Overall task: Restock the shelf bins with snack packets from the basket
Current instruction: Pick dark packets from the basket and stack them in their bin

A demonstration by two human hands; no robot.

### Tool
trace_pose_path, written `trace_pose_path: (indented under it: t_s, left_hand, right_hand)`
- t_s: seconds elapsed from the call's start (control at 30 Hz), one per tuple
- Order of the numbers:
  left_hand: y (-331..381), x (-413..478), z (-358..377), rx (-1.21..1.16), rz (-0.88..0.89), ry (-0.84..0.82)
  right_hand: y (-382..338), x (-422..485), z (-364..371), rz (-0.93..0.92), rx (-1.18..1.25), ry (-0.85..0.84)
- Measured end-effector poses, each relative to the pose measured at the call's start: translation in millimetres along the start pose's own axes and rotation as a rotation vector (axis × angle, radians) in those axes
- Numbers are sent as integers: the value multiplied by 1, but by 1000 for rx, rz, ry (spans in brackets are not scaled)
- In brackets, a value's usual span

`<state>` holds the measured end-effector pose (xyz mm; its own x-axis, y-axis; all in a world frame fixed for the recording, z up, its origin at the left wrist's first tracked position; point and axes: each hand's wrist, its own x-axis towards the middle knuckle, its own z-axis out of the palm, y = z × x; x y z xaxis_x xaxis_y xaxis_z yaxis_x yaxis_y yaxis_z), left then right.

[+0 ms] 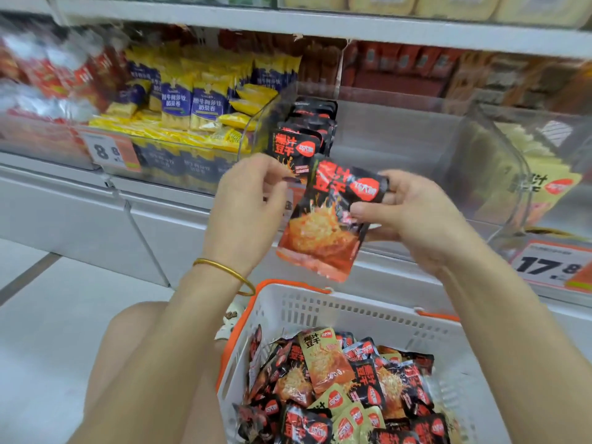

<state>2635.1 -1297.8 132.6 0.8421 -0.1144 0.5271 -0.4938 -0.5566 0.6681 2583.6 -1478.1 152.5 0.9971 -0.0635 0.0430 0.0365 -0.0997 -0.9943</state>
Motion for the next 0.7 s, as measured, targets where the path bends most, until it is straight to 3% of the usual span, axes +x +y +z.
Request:
trace_pose_path:
  t_s: [0.07, 0.17, 0.4, 0.6, 0.7]
  left_hand:
    - [-7, 11, -6, 209, 57, 75]
    - [-12, 20, -3, 389, 23, 2]
    - [-25, 33, 12, 434, 27, -22]
    - [-25, 31, 12, 440, 28, 43]
    - [-25, 28, 12, 440, 37, 61]
  right_hand:
    - [-19, 15, -4, -116, 73, 132]
    - [-37, 38, -5, -223, 119, 263]
    - [-30, 79, 11, -231, 75, 263]
    - [-4, 109, 33, -42, -244, 206]
    - [-4, 119, 48, -74, -476, 249]
